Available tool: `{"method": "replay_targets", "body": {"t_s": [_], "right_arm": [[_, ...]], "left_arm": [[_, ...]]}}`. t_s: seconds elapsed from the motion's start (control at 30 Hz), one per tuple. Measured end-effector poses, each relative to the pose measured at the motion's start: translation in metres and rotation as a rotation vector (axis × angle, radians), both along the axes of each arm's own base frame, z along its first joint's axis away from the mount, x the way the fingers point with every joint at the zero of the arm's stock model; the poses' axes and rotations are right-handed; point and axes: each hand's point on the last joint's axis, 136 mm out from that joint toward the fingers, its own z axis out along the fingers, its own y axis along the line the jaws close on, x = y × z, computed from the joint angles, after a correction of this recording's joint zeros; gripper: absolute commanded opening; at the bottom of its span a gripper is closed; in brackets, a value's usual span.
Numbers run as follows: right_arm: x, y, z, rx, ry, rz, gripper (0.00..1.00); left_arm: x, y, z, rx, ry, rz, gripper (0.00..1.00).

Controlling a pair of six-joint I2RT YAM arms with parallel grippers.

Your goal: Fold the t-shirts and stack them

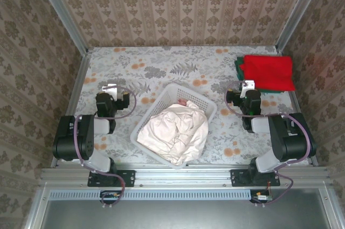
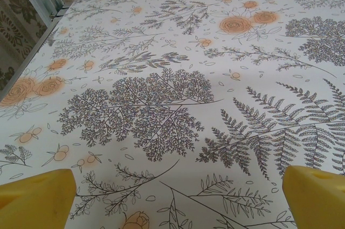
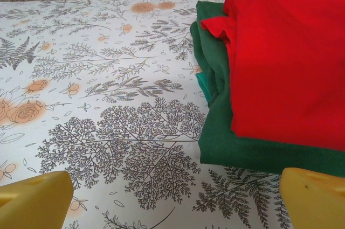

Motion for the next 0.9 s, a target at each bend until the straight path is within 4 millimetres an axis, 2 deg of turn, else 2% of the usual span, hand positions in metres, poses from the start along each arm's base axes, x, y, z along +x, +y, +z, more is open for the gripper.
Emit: {"method": "replay_targets", "body": {"t_s": [0.57,0.67,0.73,0.77,0.83,0.9], "right_arm": [[0.0,0.0,0.0,0.0,0.0,0.0,1.0],[0.0,0.006,0.0,-0.005,0.003,0.04,1.0],[-0.005,0.013,0.005,-0.003,0.017,0.085,1.0],[-0.01,0.017,0.013,0.0,0.018,0.109,1.0],[-0.018,0.026,0.048,0.02,-0.046,0.149,1.0],[-0.027,0.031,0.1,0.092,-0.164,0.16,1.0]], "left_arm": [[0.0,0.002,0.0,-0.001,0.002,0.003,1.0],[0.002,0.004,0.003,0.011,0.032,0.023,1.0],[0.001,0.0,0.023,0.027,0.043,0.04,1.0],[0.0,-0.005,0.044,0.016,0.035,0.047,1.0],[-0.007,-0.015,0.101,-0.067,-0.026,0.064,1.0],[-0.028,-0.012,0.166,-0.226,-0.117,0.123,1.0]]}}
